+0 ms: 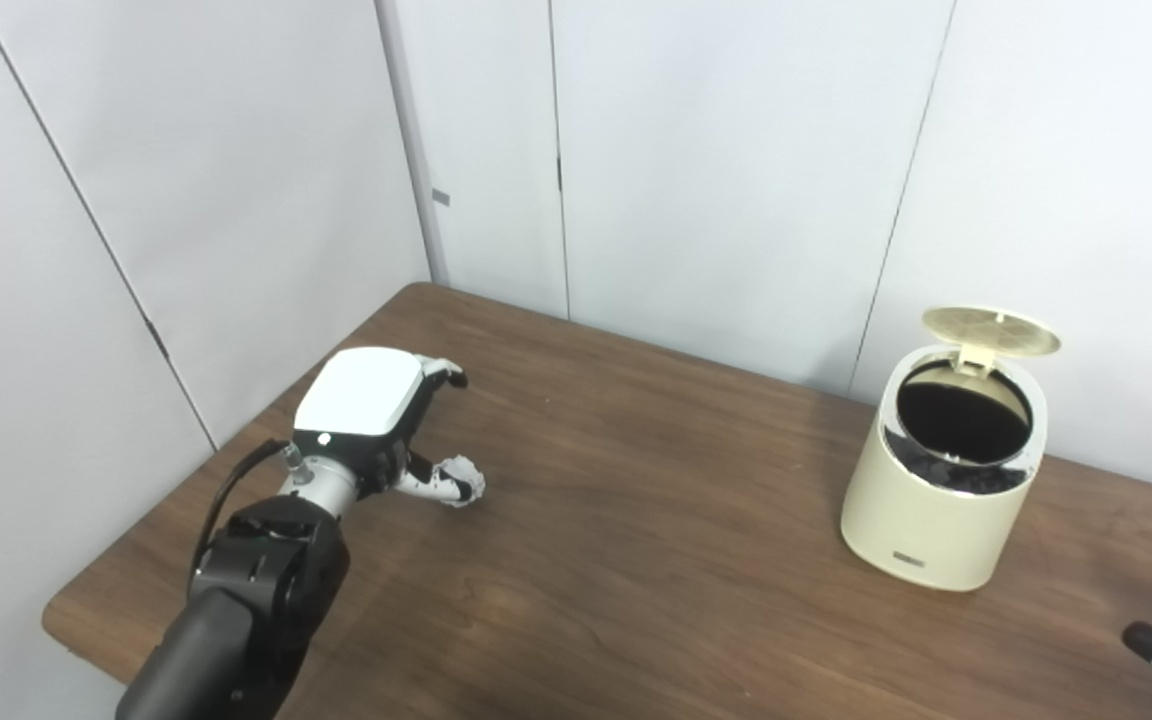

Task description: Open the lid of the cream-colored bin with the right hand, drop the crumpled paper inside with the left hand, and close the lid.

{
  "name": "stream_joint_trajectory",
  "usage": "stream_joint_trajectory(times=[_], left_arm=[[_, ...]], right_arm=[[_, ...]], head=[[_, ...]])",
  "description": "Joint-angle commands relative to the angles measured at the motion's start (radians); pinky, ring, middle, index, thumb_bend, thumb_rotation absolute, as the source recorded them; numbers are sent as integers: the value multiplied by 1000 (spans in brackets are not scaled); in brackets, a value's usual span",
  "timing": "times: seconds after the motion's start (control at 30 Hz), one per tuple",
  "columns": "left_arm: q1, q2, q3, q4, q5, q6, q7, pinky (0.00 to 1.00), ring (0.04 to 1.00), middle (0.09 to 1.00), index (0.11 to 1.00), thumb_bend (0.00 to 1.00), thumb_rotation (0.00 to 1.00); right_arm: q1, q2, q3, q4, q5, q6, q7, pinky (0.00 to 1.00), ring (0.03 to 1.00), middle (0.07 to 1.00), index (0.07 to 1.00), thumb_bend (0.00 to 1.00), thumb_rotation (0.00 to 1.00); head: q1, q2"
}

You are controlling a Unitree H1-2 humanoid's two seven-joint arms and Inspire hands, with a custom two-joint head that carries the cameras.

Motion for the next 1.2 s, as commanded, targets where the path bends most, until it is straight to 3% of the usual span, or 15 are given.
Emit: stream_joint_trajectory(times=[0.0, 0.63, 1.17], left_arm=[[-29, 25, 2, 8, 18, -1, 14, 658, 815, 804, 789, 867, 233], [-43, 3, -66, 172, 9, -34, 144, 541, 727, 736, 747, 847, 189], [-38, 21, -108, 282, 21, -26, 197, 583, 723, 722, 733, 770, 196]], right_arm=[[-39, -8, -8, -36, -1, -16, -3, 255, 703, 843, 846, 1000, 560], [-33, -11, -8, -43, -9, -16, 7, 276, 729, 863, 864, 993, 563], [-33, -12, -19, -45, 3, -15, 7, 263, 716, 851, 852, 1000, 593]], head=[[1, 0], [-4, 14], [-11, 25]])
